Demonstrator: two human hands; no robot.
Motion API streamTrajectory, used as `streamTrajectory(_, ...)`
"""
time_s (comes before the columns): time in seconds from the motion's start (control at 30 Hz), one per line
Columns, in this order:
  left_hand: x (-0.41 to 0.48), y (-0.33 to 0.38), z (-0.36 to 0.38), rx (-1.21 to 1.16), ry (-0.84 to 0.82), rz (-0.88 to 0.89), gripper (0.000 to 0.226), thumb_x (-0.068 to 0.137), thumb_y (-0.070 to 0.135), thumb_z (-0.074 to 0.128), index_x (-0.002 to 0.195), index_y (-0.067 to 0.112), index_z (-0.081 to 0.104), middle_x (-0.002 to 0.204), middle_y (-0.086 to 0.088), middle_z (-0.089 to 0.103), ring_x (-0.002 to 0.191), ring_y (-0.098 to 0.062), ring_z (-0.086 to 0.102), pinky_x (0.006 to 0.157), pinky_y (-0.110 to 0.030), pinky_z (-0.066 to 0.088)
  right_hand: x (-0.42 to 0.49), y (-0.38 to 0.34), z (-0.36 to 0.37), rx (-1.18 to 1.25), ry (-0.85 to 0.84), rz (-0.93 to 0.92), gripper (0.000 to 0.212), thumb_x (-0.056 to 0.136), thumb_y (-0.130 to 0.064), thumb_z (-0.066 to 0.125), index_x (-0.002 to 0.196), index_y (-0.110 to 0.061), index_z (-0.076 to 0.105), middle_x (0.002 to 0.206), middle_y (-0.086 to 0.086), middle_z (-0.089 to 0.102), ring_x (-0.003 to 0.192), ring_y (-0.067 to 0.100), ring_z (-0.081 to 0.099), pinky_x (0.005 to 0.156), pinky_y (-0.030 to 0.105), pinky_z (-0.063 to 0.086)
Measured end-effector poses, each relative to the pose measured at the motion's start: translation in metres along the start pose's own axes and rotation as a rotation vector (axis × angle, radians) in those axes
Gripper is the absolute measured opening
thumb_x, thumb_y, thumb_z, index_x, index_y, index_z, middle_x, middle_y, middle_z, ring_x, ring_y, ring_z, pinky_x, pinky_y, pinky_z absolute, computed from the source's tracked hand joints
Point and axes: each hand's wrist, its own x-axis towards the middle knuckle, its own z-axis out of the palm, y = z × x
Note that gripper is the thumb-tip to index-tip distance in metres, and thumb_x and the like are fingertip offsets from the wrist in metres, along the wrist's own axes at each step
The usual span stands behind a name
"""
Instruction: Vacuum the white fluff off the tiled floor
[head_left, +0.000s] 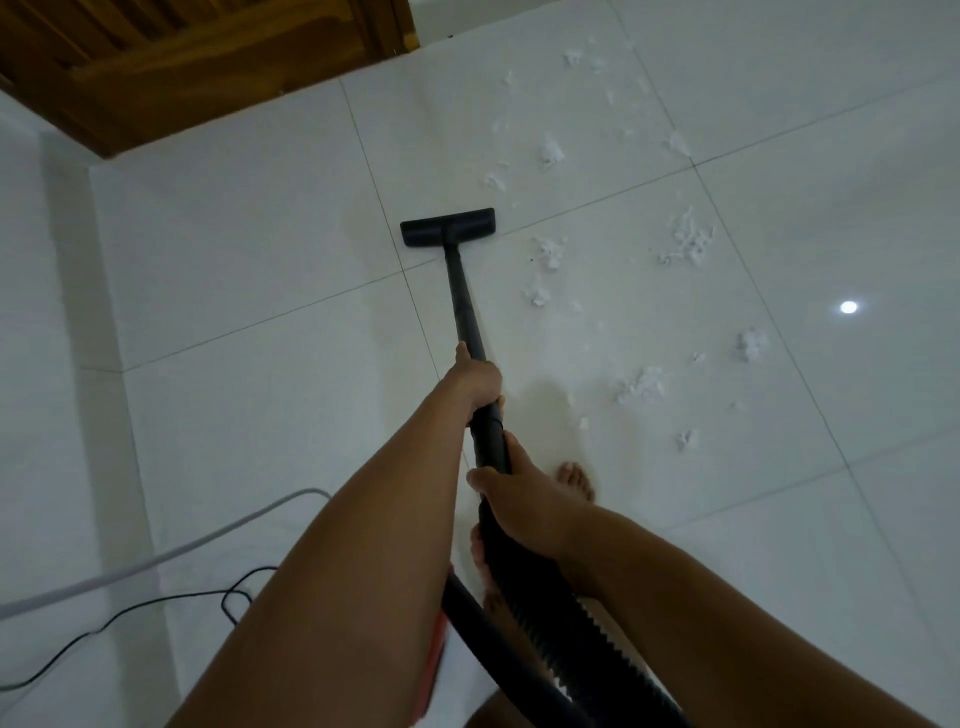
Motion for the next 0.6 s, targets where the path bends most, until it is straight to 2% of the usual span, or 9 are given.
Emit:
streamTrajectory(0.03,-0.004,-0.011,0.003,-0.006,-0.009,0.002,0.073,0.102,0.011,0.035,0.157,0.043,-0.001,0.091,-0.014,0.059,0.067,-0.019,0.055,0.071,-0.036,0.056,-0.006,0.010,0.004,-0.046,0.002,-0.012,0.065,0.105,-0.021,0.044,0.160,-0.034,0.011,0.095,0.015,0.059,0.074,0.026,0.059,0.095,0.033,0.058)
streamTrajectory(0.07,-0.009,-0.023,0.005,-0.012,-0.016,0.001,0.075,0.102,0.010,0.035,0.157,0.044,-0.003,0.092,-0.014,0.059,0.068,-0.019,0.055,0.075,-0.036,0.056,-0.011,0.020,0.009,-0.091,0.015,-0.019,0.064,0.106,-0.021,0.043,0.160,-0.032,0.011,0.093,0.013,0.059,0.072,0.022,0.057,0.093,0.025,0.057)
streamTrajectory(0.1,-0.013,-0.035,0.008,-0.015,-0.021,-0.002,0.076,0.102,0.011,0.035,0.157,0.045,-0.004,0.092,-0.014,0.059,0.069,-0.019,0.055,0.077,-0.037,0.056,-0.016,0.030,0.014,-0.094,0.025,-0.018,0.063,0.106,-0.021,0.043,0.160,-0.030,0.012,0.093,0.013,0.058,0.072,0.023,0.056,0.096,0.031,0.056)
streamTrajectory(0.17,-0.022,-0.058,0.014,-0.009,-0.027,-0.006,0.076,0.103,0.012,0.035,0.156,0.046,-0.005,0.091,-0.014,0.059,0.069,-0.019,0.055,0.080,-0.037,0.057,-0.024,0.053,0.026,-0.051,0.028,-0.011,0.064,0.105,-0.020,0.044,0.159,-0.032,0.012,0.094,0.018,0.059,0.075,0.028,0.058,0.098,0.054,0.055)
streamTrajectory(0.23,-0.034,-0.080,0.020,-0.003,-0.034,-0.014,0.075,0.103,0.013,0.036,0.156,0.047,-0.007,0.091,-0.014,0.059,0.068,-0.018,0.055,0.080,-0.037,0.057,-0.031,0.074,0.038,-0.044,0.030,0.000,0.068,0.104,-0.022,0.045,0.159,-0.039,0.009,0.095,0.021,0.061,0.079,0.031,0.060,0.094,0.061,0.055)
streamTrajectory(0.37,-0.052,-0.119,0.033,0.004,-0.045,-0.024,0.075,0.104,0.014,0.035,0.156,0.047,-0.007,0.095,-0.013,0.059,0.073,-0.018,0.055,0.082,-0.037,0.056,-0.054,0.116,0.051,0.134,-0.029,0.010,0.068,0.106,-0.019,0.041,0.156,-0.052,0.007,0.086,0.021,0.060,0.056,0.025,0.059,0.063,0.043,0.059)
streamTrajectory(0.47,-0.061,-0.144,0.043,0.027,-0.040,-0.021,0.076,0.103,0.013,0.036,0.156,0.047,-0.008,0.095,-0.013,0.059,0.081,-0.023,0.057,0.096,-0.043,0.055,-0.064,0.144,0.060,0.119,-0.015,-0.002,0.070,0.105,-0.017,0.042,0.154,-0.054,0.009,0.088,0.022,0.060,0.058,0.027,0.058,0.067,0.046,0.058)
streamTrajectory(0.53,-0.068,-0.160,0.050,0.040,-0.031,-0.015,0.077,0.103,0.013,0.036,0.156,0.047,-0.008,0.095,-0.013,0.059,0.083,-0.024,0.057,0.098,-0.046,0.055,-0.070,0.162,0.065,0.159,-0.008,-0.004,0.070,0.104,-0.016,0.043,0.153,-0.056,0.013,0.086,0.019,0.060,0.062,0.027,0.059,0.068,0.046,0.057)
streamTrajectory(0.6,-0.077,-0.177,0.058,0.031,-0.032,-0.012,0.076,0.104,0.014,0.037,0.156,0.047,-0.008,0.094,-0.013,0.060,0.079,-0.021,0.057,0.095,-0.042,0.056,-0.078,0.180,0.069,0.195,-0.015,-0.012,0.069,0.105,-0.016,0.045,0.153,-0.055,0.015,0.083,0.017,0.059,0.059,0.025,0.059,0.064,0.043,0.058)
